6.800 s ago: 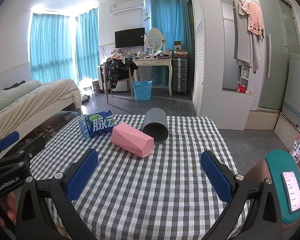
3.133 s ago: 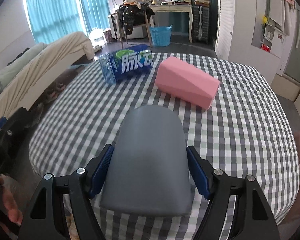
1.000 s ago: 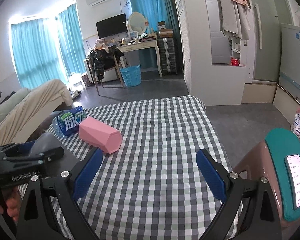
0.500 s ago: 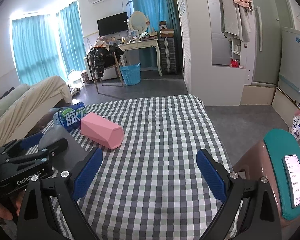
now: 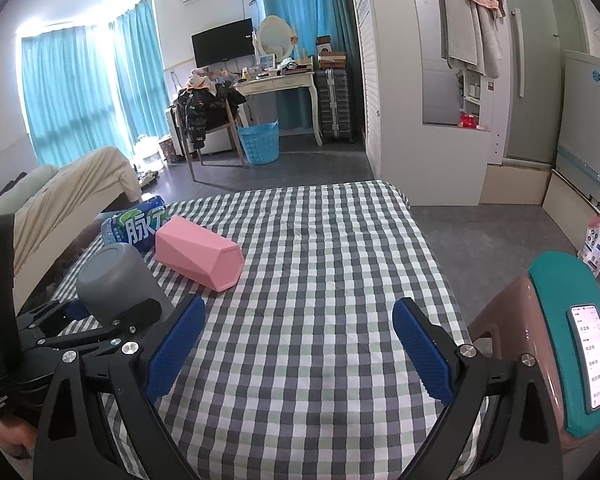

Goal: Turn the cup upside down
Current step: 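Rotate the held gray cup with the left gripper so its opening faces down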

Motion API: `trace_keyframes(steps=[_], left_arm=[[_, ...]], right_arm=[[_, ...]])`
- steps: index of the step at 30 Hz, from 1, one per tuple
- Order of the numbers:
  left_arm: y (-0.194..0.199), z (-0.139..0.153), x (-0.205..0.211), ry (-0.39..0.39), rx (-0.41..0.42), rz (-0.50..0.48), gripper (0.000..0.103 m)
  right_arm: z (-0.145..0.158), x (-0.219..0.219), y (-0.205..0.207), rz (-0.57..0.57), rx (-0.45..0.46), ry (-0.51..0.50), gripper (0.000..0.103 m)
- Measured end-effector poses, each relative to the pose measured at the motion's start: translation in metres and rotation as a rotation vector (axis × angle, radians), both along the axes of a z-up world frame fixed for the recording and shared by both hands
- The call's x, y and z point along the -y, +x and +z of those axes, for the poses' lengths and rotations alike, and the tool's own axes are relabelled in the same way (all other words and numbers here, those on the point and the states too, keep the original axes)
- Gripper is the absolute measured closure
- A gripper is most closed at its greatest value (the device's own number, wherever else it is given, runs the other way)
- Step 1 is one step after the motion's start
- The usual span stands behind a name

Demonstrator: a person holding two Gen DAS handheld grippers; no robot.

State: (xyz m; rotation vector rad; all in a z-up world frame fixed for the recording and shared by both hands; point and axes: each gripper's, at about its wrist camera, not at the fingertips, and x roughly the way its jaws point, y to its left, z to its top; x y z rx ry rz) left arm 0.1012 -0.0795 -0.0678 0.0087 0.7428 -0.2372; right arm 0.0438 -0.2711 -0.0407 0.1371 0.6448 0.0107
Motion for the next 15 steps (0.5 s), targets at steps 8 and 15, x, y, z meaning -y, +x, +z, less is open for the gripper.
trace_keyframes(steps=[8,15], left_arm=[[0.011,-0.004,0.009,0.013,0.055,0.02,0.03],[0.015,-0.022,0.015,0.069,0.065,0.015,0.03]], right_arm=[[0.001,-0.001,-0.001,-0.011,0.013,-0.014,0.008],[-0.008,-0.005,0.0,-0.007,-0.012,-0.03,0.008]])
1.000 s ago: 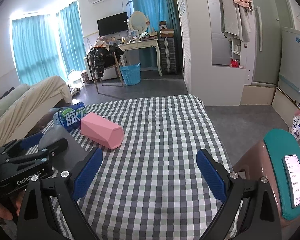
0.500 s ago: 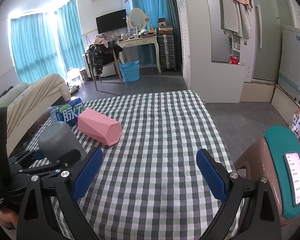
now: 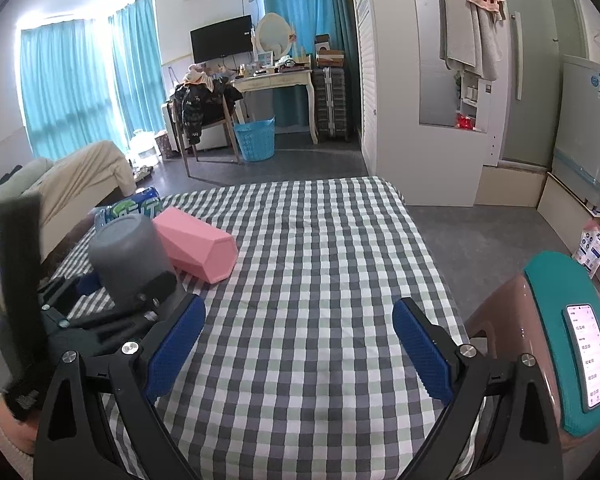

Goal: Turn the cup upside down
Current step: 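Rotate the held gray cup with the left gripper so its opening faces down, then lower the gray cup onto the table and open the left gripper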

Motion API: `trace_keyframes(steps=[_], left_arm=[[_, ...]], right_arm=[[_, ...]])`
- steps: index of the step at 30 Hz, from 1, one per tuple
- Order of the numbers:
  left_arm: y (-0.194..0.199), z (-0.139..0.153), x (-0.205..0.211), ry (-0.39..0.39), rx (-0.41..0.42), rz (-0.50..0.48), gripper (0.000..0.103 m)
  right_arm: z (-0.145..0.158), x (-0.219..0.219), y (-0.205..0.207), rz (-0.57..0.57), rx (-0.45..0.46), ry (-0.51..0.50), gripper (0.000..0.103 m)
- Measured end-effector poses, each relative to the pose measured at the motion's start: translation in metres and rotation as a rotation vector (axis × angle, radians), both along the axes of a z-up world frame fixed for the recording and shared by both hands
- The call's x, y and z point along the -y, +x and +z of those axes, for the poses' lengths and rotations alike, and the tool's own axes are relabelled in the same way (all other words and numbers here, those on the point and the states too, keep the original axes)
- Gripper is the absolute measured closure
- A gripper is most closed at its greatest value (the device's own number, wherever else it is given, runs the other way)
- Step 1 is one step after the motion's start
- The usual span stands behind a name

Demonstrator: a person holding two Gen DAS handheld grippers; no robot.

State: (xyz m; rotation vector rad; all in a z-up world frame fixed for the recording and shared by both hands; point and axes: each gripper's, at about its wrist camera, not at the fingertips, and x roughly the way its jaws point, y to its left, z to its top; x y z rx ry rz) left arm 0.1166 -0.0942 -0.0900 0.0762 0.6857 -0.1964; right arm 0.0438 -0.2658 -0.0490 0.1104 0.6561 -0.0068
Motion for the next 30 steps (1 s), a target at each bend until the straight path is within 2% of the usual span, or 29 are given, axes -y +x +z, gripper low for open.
trace_keyframes(steps=[2,9,11,12,13,20,30], left_arm=[[-0.001,-0.001,-0.003,-0.024,-0.001,0.002,0.03],[-0.001,-0.001,-0.004,-0.03,-0.012,-0.013,0.029],[-0.004,0.002,-0.003,-0.031,-0.006,-0.015,0.023],[-0.005,0.004,-0.003,-0.028,0.005,-0.015,0.017],[-0.009,0.005,-0.004,-0.025,0.016,-0.014,0.016],[-0.012,0.036,-0.006,-0.061,0.075,-0.015,0.016],[-0.039,0.095,-0.054,-0.188,0.211,0.036,0.016]], right_arm=[[0.001,-0.001,0.001,-0.002,0.0,-0.003,0.008],[0.005,-0.003,0.002,-0.002,0.003,-0.017,0.008],[0.006,-0.004,0.002,-0.003,0.004,-0.023,0.008],[0.007,-0.004,0.002,-0.003,0.005,-0.024,0.008],[0.008,-0.005,0.001,-0.004,0.008,-0.027,0.008],[0.018,-0.005,-0.008,-0.023,0.032,-0.038,0.008],[0.041,-0.013,-0.035,-0.025,0.105,-0.062,0.008]])
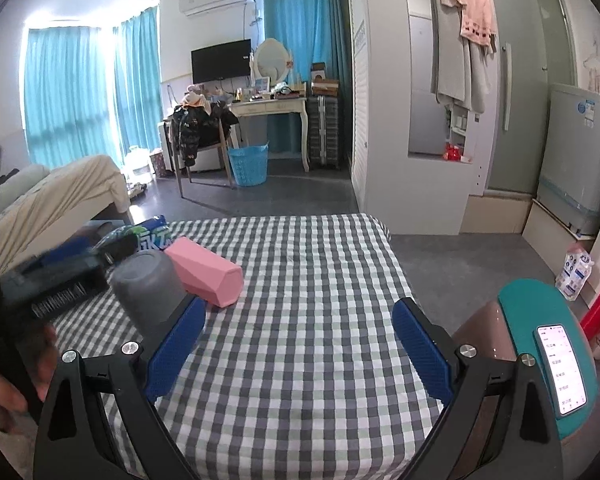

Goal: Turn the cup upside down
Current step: 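Lower the gray cup onto the table and open the left gripper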

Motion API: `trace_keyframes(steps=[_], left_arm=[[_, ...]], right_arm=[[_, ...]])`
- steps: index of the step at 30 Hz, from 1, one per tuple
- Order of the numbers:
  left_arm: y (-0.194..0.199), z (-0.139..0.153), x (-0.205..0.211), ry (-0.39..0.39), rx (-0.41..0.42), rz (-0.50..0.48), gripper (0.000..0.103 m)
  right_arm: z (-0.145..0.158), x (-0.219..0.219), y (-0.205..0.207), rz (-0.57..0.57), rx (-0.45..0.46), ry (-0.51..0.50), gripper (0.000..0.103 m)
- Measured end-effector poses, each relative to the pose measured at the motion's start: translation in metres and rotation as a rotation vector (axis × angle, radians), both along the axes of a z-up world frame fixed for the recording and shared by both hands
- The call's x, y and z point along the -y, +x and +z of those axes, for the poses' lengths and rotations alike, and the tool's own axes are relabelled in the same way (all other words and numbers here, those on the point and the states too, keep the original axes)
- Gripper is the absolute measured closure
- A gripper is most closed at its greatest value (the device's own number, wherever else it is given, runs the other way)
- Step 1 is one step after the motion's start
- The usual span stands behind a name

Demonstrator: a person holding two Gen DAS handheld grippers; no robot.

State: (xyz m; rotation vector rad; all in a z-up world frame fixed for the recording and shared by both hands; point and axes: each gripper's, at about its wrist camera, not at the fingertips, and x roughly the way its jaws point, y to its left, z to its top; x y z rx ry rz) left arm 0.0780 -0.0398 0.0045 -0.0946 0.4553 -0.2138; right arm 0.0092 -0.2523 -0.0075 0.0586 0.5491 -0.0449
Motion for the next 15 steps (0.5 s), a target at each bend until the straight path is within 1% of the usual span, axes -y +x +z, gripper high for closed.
trace_keyframes(steps=[4,8,11,14,15], left_arm=[[-0.021,0.021,-0.027,-0.024,0.044,0.028,0.016],[-0.045,0.031,-0.046,-0.031,0.085,0.062,0.016],[-0.064,0.028,-0.053,-0.008,0.09,0.093,0.016],[-0.081,0.018,-0.06,-0.007,0.086,0.113,0.016],[-0.086,0.014,-0.062,-0.009,0.082,0.117,0.013]], right_arm=[[0.007,-0.012,-0.01,0.016,0.019,-0.015,0.008],[0.015,-0.025,-0.025,0.039,0.058,-0.024,0.008],[0.018,-0.034,-0.034,0.056,0.08,-0.022,0.008],[0.013,-0.042,-0.041,0.077,0.086,-0.018,0.008],[0.012,-0.044,-0.042,0.083,0.086,-0.018,0.008]])
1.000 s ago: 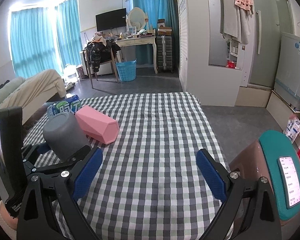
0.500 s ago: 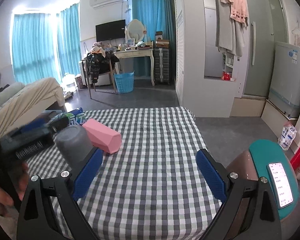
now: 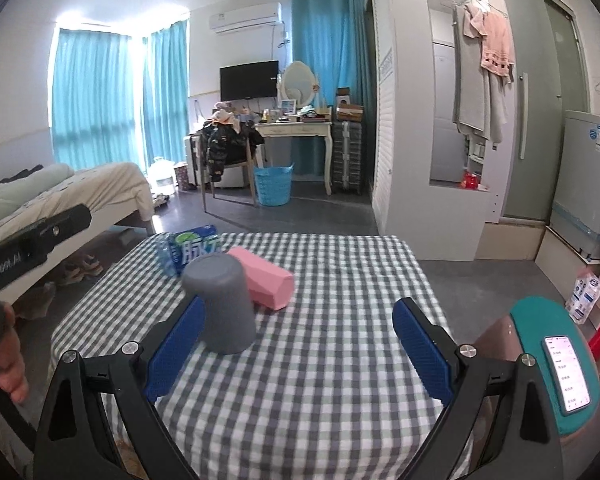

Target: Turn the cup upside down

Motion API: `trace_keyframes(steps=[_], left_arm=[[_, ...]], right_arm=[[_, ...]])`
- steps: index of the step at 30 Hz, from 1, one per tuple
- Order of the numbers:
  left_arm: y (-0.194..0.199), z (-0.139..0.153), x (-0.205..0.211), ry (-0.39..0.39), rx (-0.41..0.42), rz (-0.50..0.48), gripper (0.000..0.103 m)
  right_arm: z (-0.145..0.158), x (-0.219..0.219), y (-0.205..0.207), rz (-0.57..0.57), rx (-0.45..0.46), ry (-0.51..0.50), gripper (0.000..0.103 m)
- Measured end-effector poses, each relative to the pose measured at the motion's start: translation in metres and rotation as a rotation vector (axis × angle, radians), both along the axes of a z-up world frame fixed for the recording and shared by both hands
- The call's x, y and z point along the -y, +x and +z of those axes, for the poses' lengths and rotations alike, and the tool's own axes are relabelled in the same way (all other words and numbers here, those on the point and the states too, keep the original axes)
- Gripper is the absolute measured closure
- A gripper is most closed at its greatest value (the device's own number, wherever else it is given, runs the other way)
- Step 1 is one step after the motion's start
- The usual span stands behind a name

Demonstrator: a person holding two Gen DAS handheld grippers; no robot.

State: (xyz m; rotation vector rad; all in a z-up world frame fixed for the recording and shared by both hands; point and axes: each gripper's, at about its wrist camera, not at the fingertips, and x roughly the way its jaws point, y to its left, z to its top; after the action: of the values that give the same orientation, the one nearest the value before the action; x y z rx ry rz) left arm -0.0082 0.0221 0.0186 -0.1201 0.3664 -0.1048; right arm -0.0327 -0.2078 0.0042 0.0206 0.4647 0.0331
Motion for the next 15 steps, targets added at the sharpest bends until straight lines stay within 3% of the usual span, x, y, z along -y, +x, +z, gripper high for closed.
trace_keyframes(steps=[5,7,11,15], left_arm=[[-0.012,-0.025,-0.003,0.039,-0.018,0.008,0.01],[-0.017,-0.033,-0.001,0.07,-0.021,0.014,0.004],[-0.021,-0.041,0.003,0.09,-0.027,0.013,0.002],[-0.02,-0.044,0.007,0.101,-0.04,0.019,0.002]], right_arm=[[-0.014,-0.012,-0.008,0.034,-0.015,-0.01,0.008],[-0.02,-0.015,-0.009,0.04,-0.027,-0.011,0.008],[-0.024,-0.014,-0.01,0.033,-0.03,-0.008,0.0],[-0.023,-0.011,-0.01,0.033,-0.018,0.001,0.0]])
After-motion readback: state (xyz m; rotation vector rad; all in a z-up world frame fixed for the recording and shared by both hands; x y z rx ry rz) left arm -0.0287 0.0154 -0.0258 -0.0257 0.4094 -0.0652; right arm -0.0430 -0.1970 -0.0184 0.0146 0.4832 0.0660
